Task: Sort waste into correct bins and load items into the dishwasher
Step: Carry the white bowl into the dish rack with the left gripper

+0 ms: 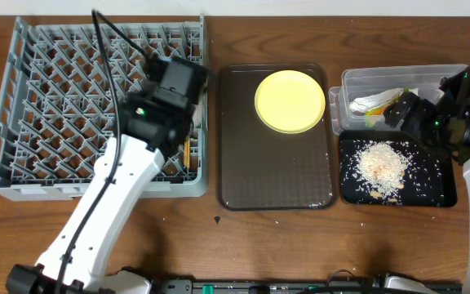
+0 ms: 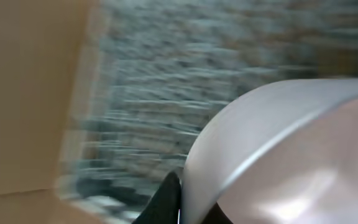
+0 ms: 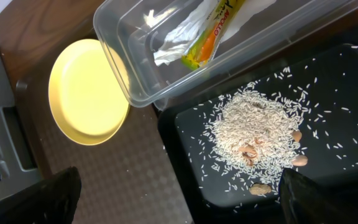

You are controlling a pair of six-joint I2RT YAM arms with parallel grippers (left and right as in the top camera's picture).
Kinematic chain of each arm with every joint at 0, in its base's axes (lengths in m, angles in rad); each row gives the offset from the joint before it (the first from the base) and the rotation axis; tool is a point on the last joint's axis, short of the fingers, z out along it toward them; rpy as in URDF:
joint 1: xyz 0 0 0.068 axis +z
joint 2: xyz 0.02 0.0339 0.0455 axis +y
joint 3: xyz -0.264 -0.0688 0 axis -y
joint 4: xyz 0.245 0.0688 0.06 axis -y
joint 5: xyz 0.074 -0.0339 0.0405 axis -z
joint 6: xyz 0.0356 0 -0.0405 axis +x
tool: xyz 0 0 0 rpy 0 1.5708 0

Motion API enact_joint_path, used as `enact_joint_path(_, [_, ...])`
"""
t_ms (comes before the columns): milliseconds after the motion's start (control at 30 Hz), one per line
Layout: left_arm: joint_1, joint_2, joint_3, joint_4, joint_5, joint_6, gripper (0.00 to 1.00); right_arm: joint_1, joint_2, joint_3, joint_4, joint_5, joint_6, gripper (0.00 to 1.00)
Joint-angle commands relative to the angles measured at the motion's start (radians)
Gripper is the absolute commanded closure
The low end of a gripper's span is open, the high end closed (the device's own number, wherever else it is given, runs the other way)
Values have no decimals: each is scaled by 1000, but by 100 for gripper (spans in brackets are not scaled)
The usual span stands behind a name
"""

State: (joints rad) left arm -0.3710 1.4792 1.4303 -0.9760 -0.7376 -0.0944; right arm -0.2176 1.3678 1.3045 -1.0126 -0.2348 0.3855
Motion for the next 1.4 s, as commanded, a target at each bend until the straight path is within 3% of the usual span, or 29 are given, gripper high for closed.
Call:
enact_joint_path(0, [84,31,-7,60,-324,205,93,-4,5,10,-1,-2,3,1])
enact_joint_path(167, [204,60,-14,154,-322,315,93,-4,5,10,-1,-2,3,1])
enact_joint_path(433, [363,167,-15,260,-326,312,93,-4,5,10,-1,-2,3,1])
enact_joint_path(633, [372,309,-15,348,-470,307,93,-4,5,10,-1,-2,3,1])
enact_joint_path(833, [372,410,-15,367,-512,299,93,-4,5,10,-1,-2,3,1])
enact_joint_path(1367, [314,462,-16,397,-415,296,91,-4,5,10,-1,-2,3,1])
